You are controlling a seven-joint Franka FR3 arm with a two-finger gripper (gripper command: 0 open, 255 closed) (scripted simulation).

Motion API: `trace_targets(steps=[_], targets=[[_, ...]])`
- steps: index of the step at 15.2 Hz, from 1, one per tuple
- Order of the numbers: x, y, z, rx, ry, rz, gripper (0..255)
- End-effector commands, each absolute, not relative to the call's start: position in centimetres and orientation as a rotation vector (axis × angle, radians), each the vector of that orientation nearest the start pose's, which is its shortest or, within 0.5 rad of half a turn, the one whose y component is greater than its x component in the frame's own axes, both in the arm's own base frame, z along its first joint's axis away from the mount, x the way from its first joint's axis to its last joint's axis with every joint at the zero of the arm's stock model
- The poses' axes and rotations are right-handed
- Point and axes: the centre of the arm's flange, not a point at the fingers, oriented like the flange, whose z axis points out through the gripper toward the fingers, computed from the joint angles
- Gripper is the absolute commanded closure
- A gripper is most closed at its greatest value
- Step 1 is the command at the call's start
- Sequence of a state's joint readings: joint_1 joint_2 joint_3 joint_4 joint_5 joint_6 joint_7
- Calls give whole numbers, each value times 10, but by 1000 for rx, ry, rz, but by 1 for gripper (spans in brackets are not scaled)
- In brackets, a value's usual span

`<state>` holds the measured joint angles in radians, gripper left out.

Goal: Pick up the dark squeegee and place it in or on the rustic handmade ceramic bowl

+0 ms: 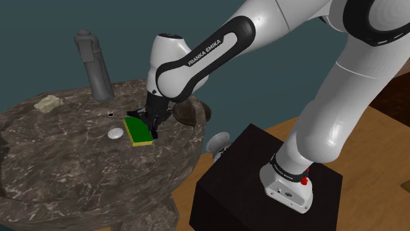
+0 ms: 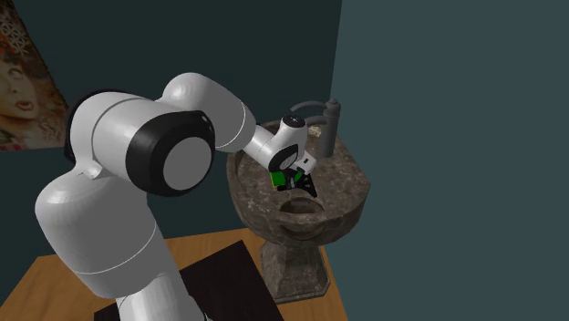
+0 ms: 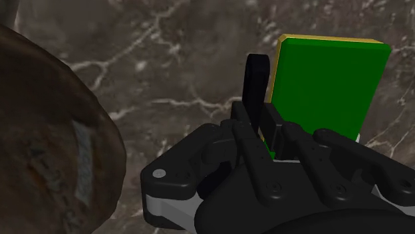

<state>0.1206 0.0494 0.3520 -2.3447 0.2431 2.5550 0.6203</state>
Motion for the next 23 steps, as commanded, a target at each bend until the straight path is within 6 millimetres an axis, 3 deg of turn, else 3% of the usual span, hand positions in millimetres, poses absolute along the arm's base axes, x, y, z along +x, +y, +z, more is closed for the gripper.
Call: trace_targets(steps=[1,5,23], targets=[[467,235,327,-2873,494,-69,255],[467,235,327,-2873,494,-69,255],[467,235,422,-2873,494,-69,255]])
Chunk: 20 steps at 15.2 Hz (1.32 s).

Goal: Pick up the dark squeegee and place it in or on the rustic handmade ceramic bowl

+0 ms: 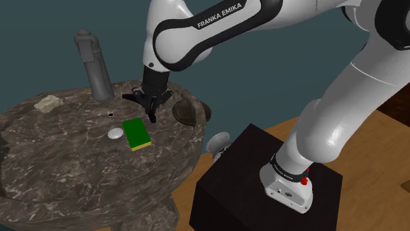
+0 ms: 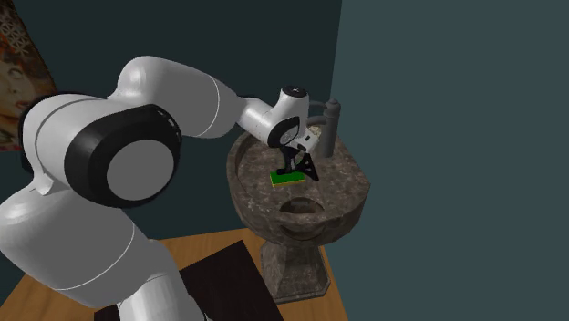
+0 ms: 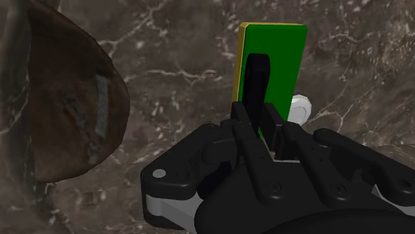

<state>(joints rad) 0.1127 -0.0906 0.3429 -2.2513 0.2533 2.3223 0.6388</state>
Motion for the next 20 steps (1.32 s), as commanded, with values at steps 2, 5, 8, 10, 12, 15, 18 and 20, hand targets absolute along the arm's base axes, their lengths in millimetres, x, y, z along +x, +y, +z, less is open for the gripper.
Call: trace_targets(steps=[2,5,8,10,12,15,18,20], targets=[[467,235,433,-2873,494,-69,255],[467,235,448,-2873,494,-69,255],[456,211,454,-2873,494,-69,255],[445,187,456,-2873,494,-69,255],[435,163,459,-2873,494,-69,255],[419,127,462,-2873,494,-69,255],[402,91,466,-2873,494,-69,255],[393,69,468,-2873,494,-69,255]])
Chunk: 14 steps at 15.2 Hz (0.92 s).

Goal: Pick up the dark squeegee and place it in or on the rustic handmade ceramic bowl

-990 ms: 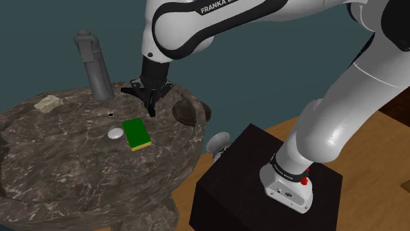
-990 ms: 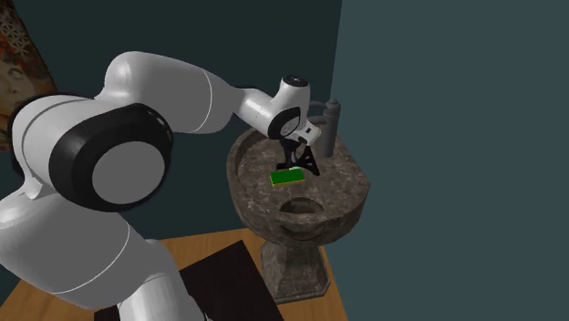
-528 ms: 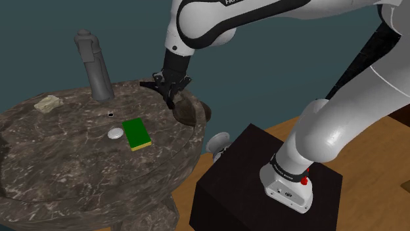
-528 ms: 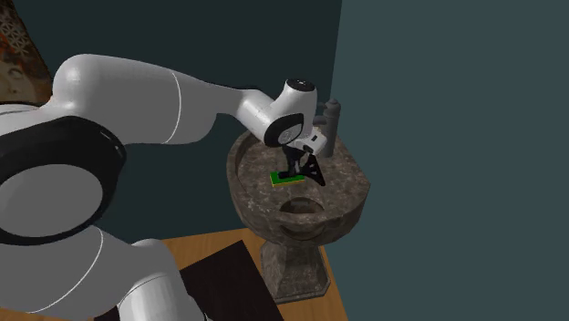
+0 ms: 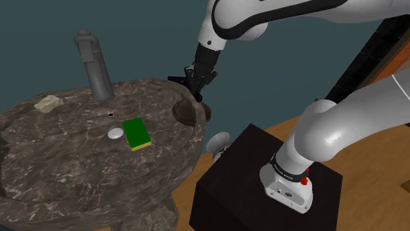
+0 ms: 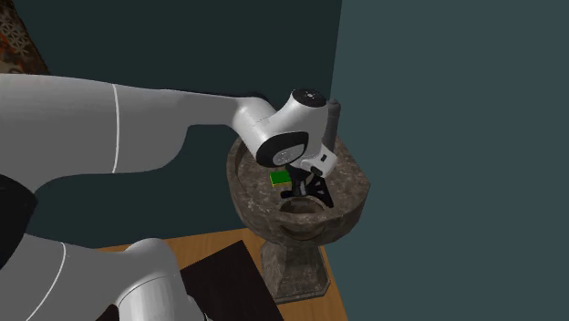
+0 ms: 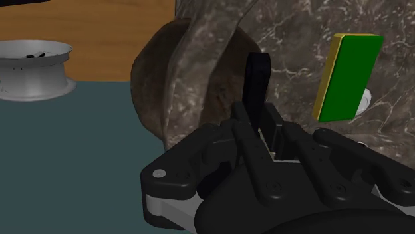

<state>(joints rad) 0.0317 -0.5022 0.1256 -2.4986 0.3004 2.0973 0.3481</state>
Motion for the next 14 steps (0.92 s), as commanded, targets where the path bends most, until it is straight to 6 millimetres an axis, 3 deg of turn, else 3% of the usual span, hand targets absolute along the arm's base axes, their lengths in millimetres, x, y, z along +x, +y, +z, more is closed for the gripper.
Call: trace_targets(steps=[1,14], targets=[[393,69,462,-2873,494,-69,255],[393,69,394,-2873,494,-69,255]])
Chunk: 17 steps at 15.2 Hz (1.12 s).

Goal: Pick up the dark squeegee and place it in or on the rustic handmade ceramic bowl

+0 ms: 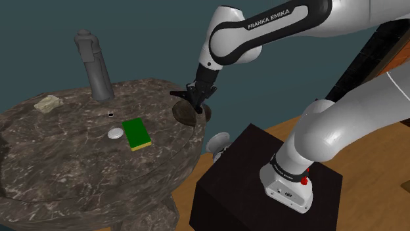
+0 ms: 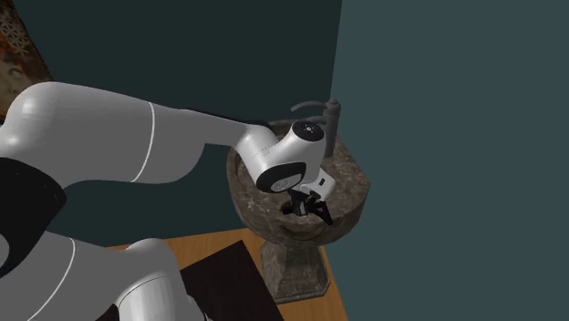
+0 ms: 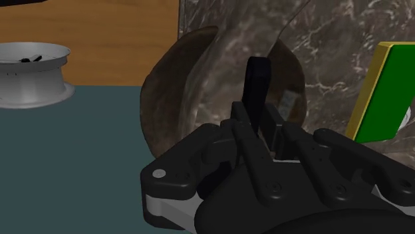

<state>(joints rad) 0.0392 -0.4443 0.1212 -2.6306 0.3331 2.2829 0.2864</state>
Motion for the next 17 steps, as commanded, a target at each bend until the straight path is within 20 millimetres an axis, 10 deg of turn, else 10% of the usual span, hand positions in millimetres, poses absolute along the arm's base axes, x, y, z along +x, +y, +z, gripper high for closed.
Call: trace_targets(steps=[1,10,11,17], targets=[[393,69,389,-2873,494,-69,255],[393,69,382,-2873,494,-69,255],[392,68,383,-2874,494,-69,0],[392,67,394,-2873,494,-69,0]])
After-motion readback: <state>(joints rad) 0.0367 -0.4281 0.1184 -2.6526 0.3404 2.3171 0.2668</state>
